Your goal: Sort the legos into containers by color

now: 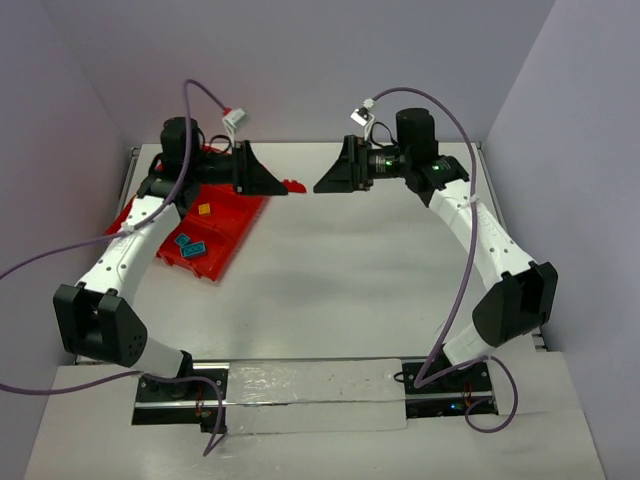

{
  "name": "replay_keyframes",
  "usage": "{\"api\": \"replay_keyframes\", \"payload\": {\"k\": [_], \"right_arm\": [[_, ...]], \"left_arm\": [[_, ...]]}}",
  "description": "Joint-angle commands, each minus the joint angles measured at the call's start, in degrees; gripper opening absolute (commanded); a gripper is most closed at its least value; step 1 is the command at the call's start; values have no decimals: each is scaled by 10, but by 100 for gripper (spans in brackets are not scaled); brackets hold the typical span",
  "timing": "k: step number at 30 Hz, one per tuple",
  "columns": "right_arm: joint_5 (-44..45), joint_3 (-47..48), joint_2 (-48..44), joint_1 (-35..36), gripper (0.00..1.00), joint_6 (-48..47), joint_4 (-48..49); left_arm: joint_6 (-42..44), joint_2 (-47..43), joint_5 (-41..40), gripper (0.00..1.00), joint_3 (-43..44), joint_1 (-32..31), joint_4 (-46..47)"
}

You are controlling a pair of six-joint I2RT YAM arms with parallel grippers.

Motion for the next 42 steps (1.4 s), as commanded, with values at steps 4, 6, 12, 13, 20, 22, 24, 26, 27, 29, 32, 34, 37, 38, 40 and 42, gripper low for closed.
{"api": "replay_keyframes", "payload": {"k": [4, 6, 12, 13, 20, 22, 24, 26, 27, 29, 32, 34, 37, 38, 40, 42], "right_arm": [[159, 21, -101, -46, 100, -83, -100], [176, 13, -111, -46, 100, -85, -102], [195, -10, -131, -46, 100, -80, -104], [199, -14, -133, -46, 100, -82, -105], [219, -21, -148, -46, 100, -94, -132], [224, -26, -153, -46, 100, -95, -134], [226, -28, -154, -46, 100, -96, -137], [226, -29, -154, -46, 100, -96, -139], [226, -29, -154, -46, 100, -97, -140], [226, -29, -152, -46, 100, -98, -142], [227, -31, -152, -46, 100, -98, -142], [227, -33, -152, -46, 100, -97, -142], [226, -32, -151, -46, 100, -95, -143], [226, -32, -151, -46, 100, -95, -143], [229, -34, -153, -46, 100, -94, -142], [232, -37, -156, -46, 100, -93, -142]], "left_arm": [[39, 31, -378, 0, 113, 151, -216], [29, 57, -483, 0, 139, 160, -245], [16, 154, -621, 0, 214, 187, -245], [22, 171, -639, 0, 230, 189, -248], [22, 315, -708, 0, 353, 211, -263], [24, 364, -717, 0, 408, 214, -287], [30, 398, -714, 0, 440, 214, -298], [31, 411, -710, 0, 443, 214, -292], [31, 417, -709, 0, 442, 214, -287], [33, 422, -710, 13, 443, 214, -288], [37, 425, -713, 43, 438, 214, -286], [43, 425, -712, 69, 440, 213, -285], [47, 422, -715, 86, 448, 213, -288], [49, 419, -714, 90, 449, 213, -289], [54, 410, -714, 98, 452, 213, -291], [60, 398, -713, 99, 457, 213, -295]]}}
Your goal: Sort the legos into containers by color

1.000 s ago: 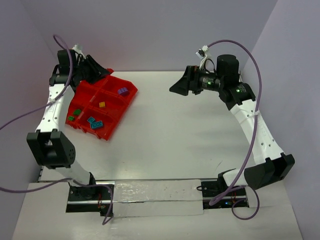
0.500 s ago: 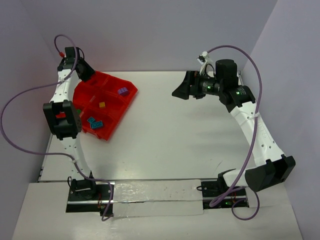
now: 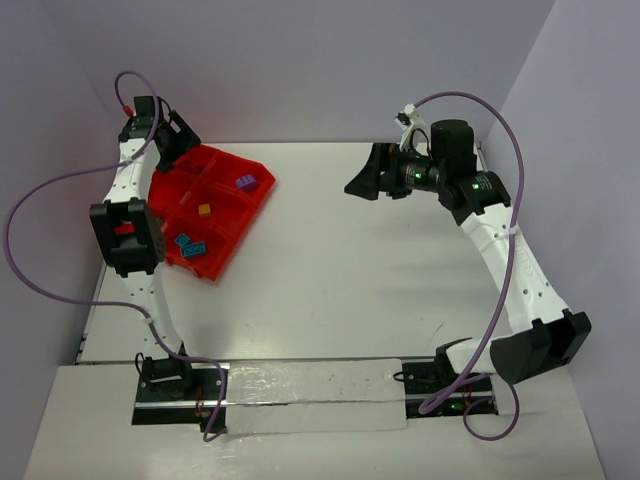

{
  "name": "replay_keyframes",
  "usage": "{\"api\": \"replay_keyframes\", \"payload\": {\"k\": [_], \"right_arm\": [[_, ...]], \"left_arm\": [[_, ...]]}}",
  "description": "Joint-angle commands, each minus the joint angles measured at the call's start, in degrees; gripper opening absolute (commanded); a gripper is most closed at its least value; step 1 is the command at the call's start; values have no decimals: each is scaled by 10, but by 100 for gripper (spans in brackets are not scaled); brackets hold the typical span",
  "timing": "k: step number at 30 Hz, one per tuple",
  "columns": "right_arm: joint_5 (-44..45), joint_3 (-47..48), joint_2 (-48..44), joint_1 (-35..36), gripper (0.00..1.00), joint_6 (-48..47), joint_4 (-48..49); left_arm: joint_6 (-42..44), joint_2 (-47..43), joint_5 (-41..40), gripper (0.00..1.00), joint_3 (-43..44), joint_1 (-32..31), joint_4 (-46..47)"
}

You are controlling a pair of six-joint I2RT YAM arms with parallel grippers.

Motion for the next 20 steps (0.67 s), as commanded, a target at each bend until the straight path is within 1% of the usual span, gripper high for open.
{"api": "replay_keyframes", "payload": {"k": [1, 4, 5, 7, 8, 10, 11, 13, 14, 17, 20], "right_arm": [[14, -7, -30, 3, 100, -4, 2], [61, -13, -40, 4, 100, 5, 1], [93, -15, -46, 3, 100, 12, 1], [181, -22, -60, 3, 100, 24, -1], [204, -24, -65, 3, 100, 28, -1], [254, -35, -78, 3, 100, 32, 1], [276, -39, -82, 3, 100, 33, 0], [314, -43, -85, 3, 100, 39, -6], [330, -43, -86, 3, 100, 41, -11], [349, -49, -93, 3, 100, 47, -14], [350, -66, -101, 3, 100, 48, -9]], "left_arm": [[19, -45, -3, 99, 41, -2, -8], [32, -125, 9, 99, 28, -13, -5], [40, -161, 12, 99, 6, -20, 11], [64, -225, 29, 99, -66, -39, 41], [70, -255, 35, 99, -89, -41, 54], [85, -354, 54, 99, -161, -66, 82], [87, -392, 60, 99, -176, -69, 96], [91, -462, 82, 99, -233, -71, 129], [92, -480, 88, 99, -265, -71, 146], [94, -549, 93, 99, -316, -71, 160], [105, -576, 87, 99, -317, -71, 137]]}}
